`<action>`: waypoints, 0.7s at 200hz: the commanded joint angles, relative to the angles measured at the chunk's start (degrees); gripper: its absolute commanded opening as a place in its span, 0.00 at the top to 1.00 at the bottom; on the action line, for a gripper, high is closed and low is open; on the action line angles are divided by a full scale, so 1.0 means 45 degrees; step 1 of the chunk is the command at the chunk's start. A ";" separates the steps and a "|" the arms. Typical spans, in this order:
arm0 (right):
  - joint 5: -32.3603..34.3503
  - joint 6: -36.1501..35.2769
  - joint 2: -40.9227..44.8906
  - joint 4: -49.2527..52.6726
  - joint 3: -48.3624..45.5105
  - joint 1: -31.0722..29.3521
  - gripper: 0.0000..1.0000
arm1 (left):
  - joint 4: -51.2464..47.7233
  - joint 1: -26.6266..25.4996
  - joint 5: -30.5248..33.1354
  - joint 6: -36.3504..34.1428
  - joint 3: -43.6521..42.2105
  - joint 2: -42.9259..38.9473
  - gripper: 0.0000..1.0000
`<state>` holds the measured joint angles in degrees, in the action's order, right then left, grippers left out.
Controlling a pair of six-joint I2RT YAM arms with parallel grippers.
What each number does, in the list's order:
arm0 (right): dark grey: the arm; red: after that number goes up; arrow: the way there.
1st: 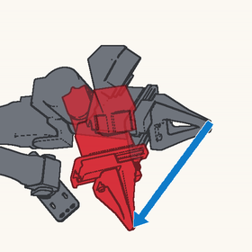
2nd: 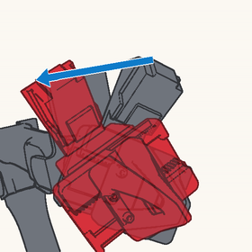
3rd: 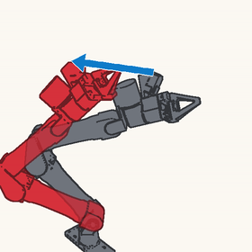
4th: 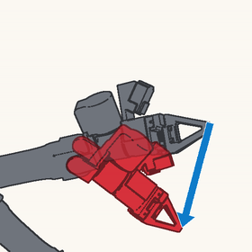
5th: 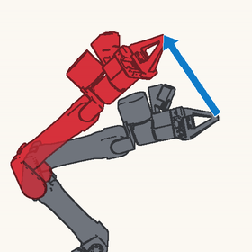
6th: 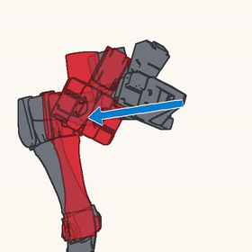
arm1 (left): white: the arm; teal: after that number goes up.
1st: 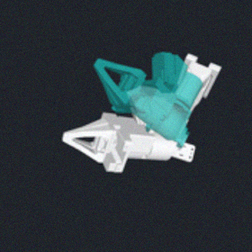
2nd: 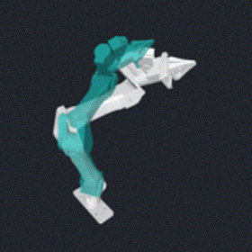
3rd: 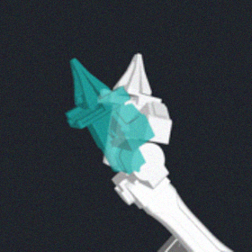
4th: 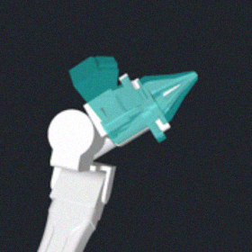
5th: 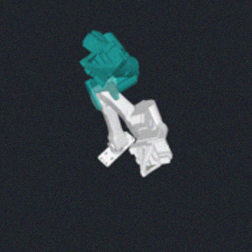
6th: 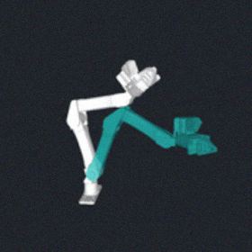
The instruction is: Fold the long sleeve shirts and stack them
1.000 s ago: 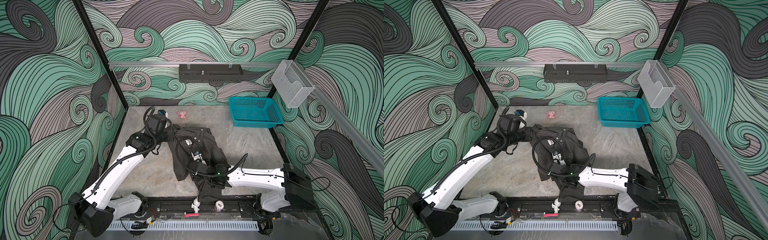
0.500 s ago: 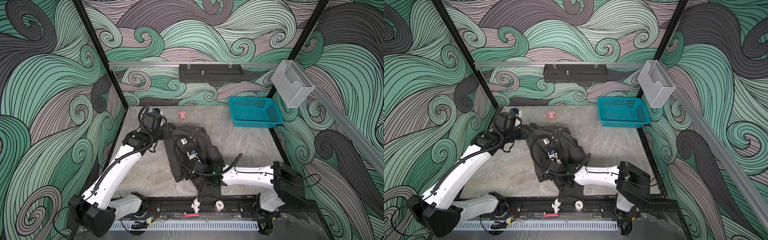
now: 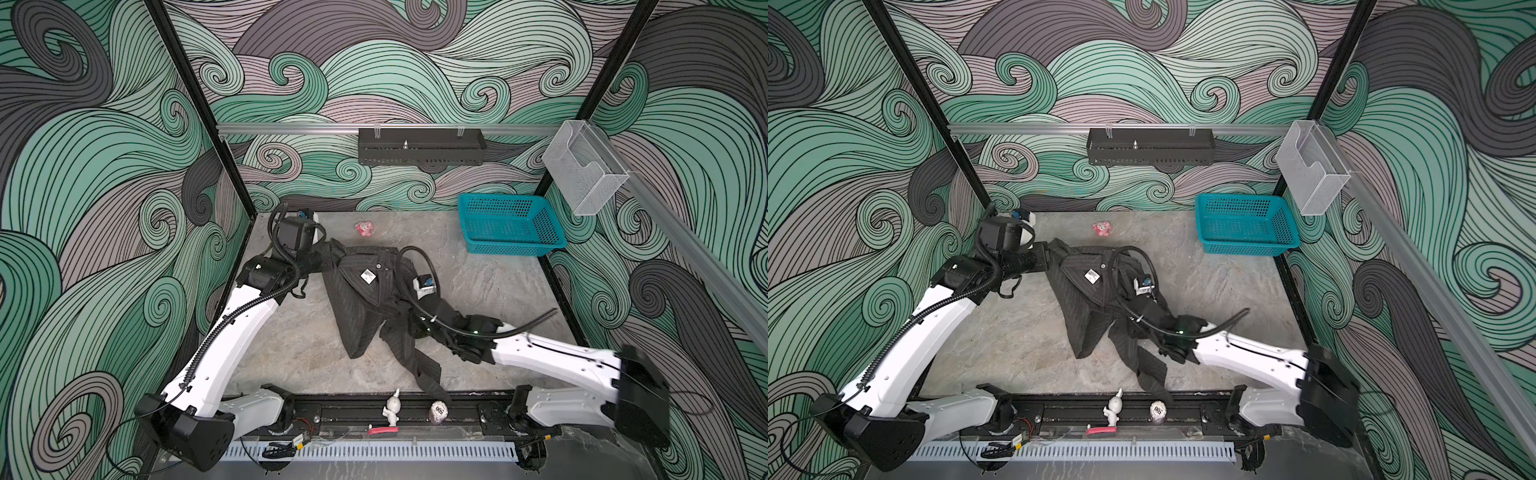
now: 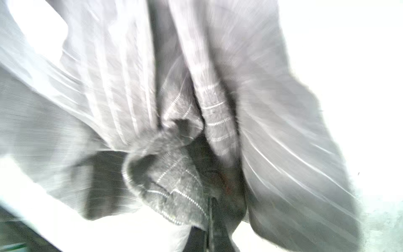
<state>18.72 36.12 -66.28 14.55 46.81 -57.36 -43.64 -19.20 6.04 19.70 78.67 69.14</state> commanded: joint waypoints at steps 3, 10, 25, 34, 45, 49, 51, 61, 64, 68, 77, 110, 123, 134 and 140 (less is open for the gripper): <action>-0.1159 -0.0340 0.1742 0.1103 0.0531 0.0599 1.00 | -0.0391 0.0600 0.0980 -0.1437 0.2011 0.0331 1.00; -0.1596 -0.0607 0.1837 0.1463 0.1000 0.0601 1.00 | -0.0424 0.0836 0.1156 -0.1643 0.2542 0.0375 1.00; -0.3100 -0.0774 0.1662 0.1824 0.1878 0.0581 1.00 | -0.0431 0.1370 0.1474 -0.2055 0.3479 0.0329 1.00; -0.4029 -0.0601 0.1403 0.1609 0.2250 0.0498 1.00 | -0.0420 0.1698 0.1827 -0.2422 0.3951 0.0234 1.00; -0.4895 -0.0470 0.0963 0.1416 0.2755 0.0205 1.00 | -0.0416 0.2098 0.2279 -0.2904 0.4503 0.0070 1.00; -0.5078 -0.0452 0.0717 0.1128 0.2950 -0.0004 1.00 | -0.0383 0.2239 0.2427 -0.3112 0.4683 0.0018 1.00; -0.5185 -0.0478 0.0611 0.1017 0.3107 -0.0108 1.00 | -0.0357 0.2320 0.2534 -0.3217 0.4782 -0.0016 1.00; -0.5732 -0.0598 -0.0006 0.0615 0.3781 -0.0745 1.00 | -0.0150 0.2621 0.2953 -0.3835 0.5199 -0.0191 1.00; -0.5873 -0.0604 -0.0201 0.0466 0.3957 -0.0895 1.00 | -0.0057 0.2714 0.3083 -0.4028 0.5328 -0.0229 1.00; -0.6135 -0.0604 -0.0442 0.0273 0.4261 -0.1183 1.00 | 0.0059 0.2821 0.3244 -0.4251 0.5498 -0.0281 1.00; -0.6754 -0.0583 -0.0998 -0.0250 0.4950 -0.1792 1.00 | 0.0264 0.2995 0.3481 -0.4686 0.5967 -0.0282 1.00; -0.7841 -0.0486 -0.1656 -0.1596 0.6606 -0.2897 1.00 | 0.0276 0.3198 0.2881 -0.5277 0.8134 0.0660 1.00; -0.6919 -0.0114 -0.0840 -0.2276 0.5899 -0.2812 1.00 | 0.0350 0.3193 0.2015 -0.4917 0.8709 0.1206 1.00; -0.5751 0.0202 0.0183 -0.2627 0.4882 -0.2535 1.00 | 0.0381 0.3193 0.1102 -0.4589 0.9075 0.1752 1.00; -0.5090 0.0462 0.0747 -0.2641 0.4256 -0.2255 1.00 | 0.0345 0.3178 0.0615 -0.4381 0.9245 0.2085 1.00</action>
<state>-11.57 34.96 -72.12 8.58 72.01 -70.57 -43.09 -5.10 16.10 -1.06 117.36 73.25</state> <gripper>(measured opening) 0.052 0.049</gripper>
